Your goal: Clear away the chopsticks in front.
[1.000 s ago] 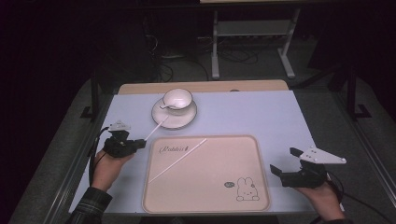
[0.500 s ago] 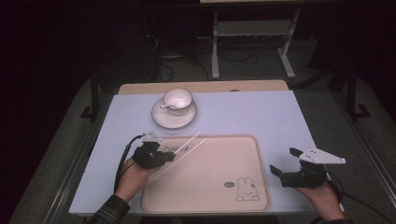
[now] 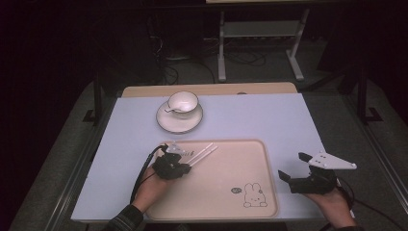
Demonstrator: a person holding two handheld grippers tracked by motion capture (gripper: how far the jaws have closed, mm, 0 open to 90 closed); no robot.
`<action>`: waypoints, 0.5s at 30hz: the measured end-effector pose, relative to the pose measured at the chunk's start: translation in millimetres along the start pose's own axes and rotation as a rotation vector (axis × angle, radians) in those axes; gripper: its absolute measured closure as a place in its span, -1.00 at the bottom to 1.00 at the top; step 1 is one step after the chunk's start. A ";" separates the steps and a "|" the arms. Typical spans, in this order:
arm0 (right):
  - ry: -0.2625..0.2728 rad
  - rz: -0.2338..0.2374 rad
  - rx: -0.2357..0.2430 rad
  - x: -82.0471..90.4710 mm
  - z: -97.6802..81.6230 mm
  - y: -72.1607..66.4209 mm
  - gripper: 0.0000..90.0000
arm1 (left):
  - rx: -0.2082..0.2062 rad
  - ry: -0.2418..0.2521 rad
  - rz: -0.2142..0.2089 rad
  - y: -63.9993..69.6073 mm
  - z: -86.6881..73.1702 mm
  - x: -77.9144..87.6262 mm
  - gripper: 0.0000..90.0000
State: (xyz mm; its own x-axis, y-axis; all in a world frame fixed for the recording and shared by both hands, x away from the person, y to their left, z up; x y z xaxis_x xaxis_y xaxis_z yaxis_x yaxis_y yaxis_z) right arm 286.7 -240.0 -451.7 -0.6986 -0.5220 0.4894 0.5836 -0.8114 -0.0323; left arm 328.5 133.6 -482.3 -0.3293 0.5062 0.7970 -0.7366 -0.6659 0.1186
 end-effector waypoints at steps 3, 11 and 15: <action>0.000 0.000 0.001 0.2 -0.1 0.2 -0.96 | -0.008 0.000 0.004 0.3 -0.2 0.0 0.87; -0.001 0.000 0.001 0.3 0.1 -0.3 -0.96 | -0.011 0.002 0.011 -0.8 -0.7 0.8 0.80; 0.000 0.000 0.002 0.2 0.2 -0.3 -0.96 | -0.007 0.022 0.002 -0.2 3.0 4.4 0.76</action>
State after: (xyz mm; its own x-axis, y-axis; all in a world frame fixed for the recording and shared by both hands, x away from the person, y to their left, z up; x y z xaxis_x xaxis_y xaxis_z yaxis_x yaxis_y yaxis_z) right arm 286.4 -239.8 -451.5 -0.6986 -0.5219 0.4895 0.5844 -0.8109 -0.0305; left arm 329.0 134.3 -477.0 -0.3435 0.5173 0.7838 -0.7400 -0.6630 0.1133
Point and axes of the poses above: each handheld gripper's, and its own axes: x roughly backward along the jaws, z roughly out of its top, y roughly to its right, the point moved 6 cm from there along -x, roughly forward along the jaws, and after that the axes turned 1 degree about -y, right-handed, at the moved point
